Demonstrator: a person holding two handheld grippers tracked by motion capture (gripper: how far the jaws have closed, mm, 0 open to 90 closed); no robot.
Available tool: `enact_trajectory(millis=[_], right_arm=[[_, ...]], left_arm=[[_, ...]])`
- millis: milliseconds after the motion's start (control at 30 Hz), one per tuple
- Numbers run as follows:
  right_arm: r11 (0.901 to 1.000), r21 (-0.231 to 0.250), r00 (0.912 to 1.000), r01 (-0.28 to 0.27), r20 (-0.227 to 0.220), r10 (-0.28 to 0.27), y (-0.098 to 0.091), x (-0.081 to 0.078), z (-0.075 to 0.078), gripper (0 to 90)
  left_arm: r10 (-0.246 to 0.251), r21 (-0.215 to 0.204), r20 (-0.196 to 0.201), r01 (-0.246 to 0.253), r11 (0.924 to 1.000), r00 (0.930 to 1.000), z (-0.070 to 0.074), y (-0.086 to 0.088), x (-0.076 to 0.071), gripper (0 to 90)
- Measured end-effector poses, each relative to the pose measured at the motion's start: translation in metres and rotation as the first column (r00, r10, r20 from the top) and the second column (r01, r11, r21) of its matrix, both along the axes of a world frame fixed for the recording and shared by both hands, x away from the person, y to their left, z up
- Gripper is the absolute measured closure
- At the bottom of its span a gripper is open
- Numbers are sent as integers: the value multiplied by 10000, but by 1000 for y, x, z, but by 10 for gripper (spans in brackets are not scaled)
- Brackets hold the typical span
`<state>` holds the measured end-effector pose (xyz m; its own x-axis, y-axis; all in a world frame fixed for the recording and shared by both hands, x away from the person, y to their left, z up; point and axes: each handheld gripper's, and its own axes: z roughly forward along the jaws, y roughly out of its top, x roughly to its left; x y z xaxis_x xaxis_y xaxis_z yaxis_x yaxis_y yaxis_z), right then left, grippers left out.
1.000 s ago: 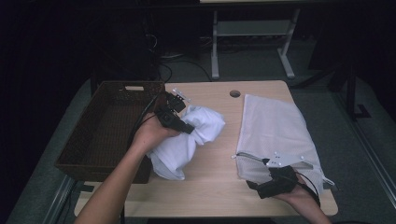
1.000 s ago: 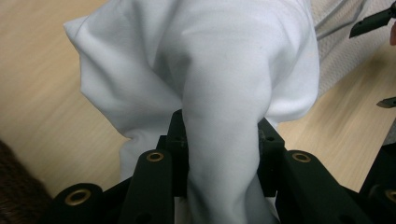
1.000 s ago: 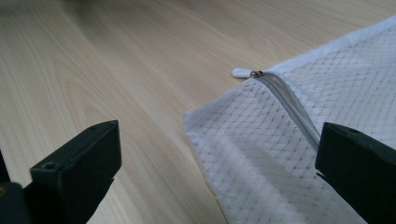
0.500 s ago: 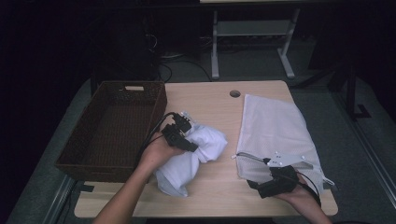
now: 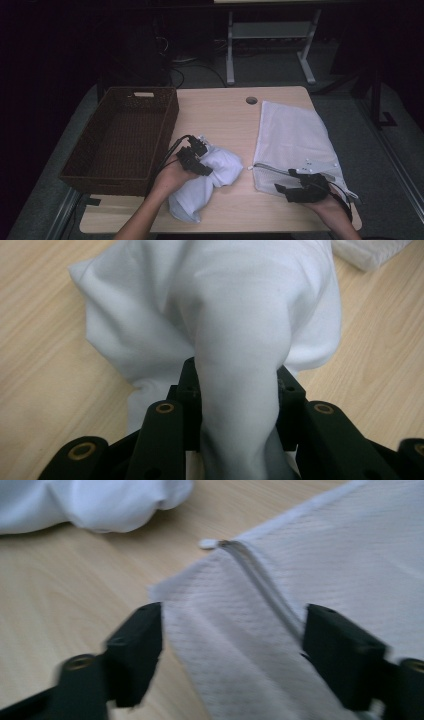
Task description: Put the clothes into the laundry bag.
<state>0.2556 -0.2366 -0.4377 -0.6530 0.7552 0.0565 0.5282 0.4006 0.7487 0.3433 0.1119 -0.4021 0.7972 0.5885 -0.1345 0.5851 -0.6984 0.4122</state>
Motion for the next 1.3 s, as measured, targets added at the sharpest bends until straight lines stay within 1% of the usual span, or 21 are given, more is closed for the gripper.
enact_trajectory(millis=[33, 67, 100, 167, 233, 267, 300, 367, 433, 500, 533, 600, 800, 1000, 1067, 1100, 1133, 1167, 1300], right_arm=[[10000, 0, 10000, 0, 0, 0, 0, 0, 0, 320], [9997, -150, 9998, 210, 55, -209, -6, 0, 0, 433], [9997, -150, 9998, 210, 55, -209, -6, 0, 0, 433], [9992, -289, 9996, 272, 5, -272, -11, 2, -1, 549], [9967, -743, 9994, 322, -93, -330, -17, 4, -4, 663], [9934, -1117, 9993, 263, -234, -290, -21, 5, -7, 745], [9934, -1117, 9993, 263, -234, -290, -21, 5, -7, 745], [9905, -1365, 9988, 191, -416, -250, -24, 7, -11, 830], [9904, -1373, 9978, 129, -628, -217, -26, 8, -14, 887], [9871, -1603, 9971, -52, -757, -70, -27, 11, -16, 896], [9840, -1777, 9959, -93, -905, -70, -26, 12, -20, 897], [9822, -1870, 9954, -169, -954, -10, -26, 13, -22, 897], [9820, -1883, 9950, -136, -998, -53, -22, 15, -23, 897], [9799, -1992, 9964, -43, -836, -127, -13, 25, -24, 897], [9786, -2057, 9976, 6, -682, -149, -6, 33, -25, 897], [9786, -2057, 9976, 6, -682, -149, -6, 33, -25, 897], [9784, -2064, 9977, 110, -627, -245, -2, 38, -25, 897], [9784, -2064, 9977, 110, -627, -245, -2, 38, -25, 897], [9783, -2066, 9982, 142, -535, -257, 7, 49, -25, 897]], left_arm=[[0, 0, 0, 0, 10000, 10000, 0, 0, 0, 657], [-31, -13, -5, 31, 10000, 10000, -4, -2, -2, 656], [-31, -13, -5, 31, 10000, 10000, -4, -2, -2, 654], [-40, 8, 94, 40, 10000, 9999, -5, -3, -4, 653], [-35, 35, 192, 35, 10000, 9998, -6, -4, -6, 653], [-26, 15, 239, 26, 10000, 9997, -7, -4, -7, 652], [-16, -35, 268, 17, 10000, 9996, -8, -3, -7, 652], [44, -218, 296, -38, 9998, 9996, -12, -2, -8, 650], [37, -280, 260, -30, 9996, 9997, -13, -2, -8, 647], [24, -299, 255, -17, 9996, 9997, -14, -2, -8, 647], [6, -298, 249, 2, 9996, 9997, -14, -2, -8, 646], [-4, -373, 220, 12, 9993, 9998, -15, -1, -8, 646], [-15, -466, 160, 23, 9989, 9999, -15, 0, -7, 645], [-40, -470, 153, 47, 9989, 9999, -15, 0, -7, 644], [-76, -482, 130, 83, 9988, 9999, -15, 1, -6, 644], [-77, -491, 120, 83, 9988, 9999, -15, 1, -6, 644], [-80, -489, 122, 86, 9988, 9999, -15, 1, -6, 644], [-79, -479, 129, 85, 9988, 9999, -15, 1, -6, 644], [-77, -467, 132, 83, 9989, 9999, -15, 1, -6, 644]])
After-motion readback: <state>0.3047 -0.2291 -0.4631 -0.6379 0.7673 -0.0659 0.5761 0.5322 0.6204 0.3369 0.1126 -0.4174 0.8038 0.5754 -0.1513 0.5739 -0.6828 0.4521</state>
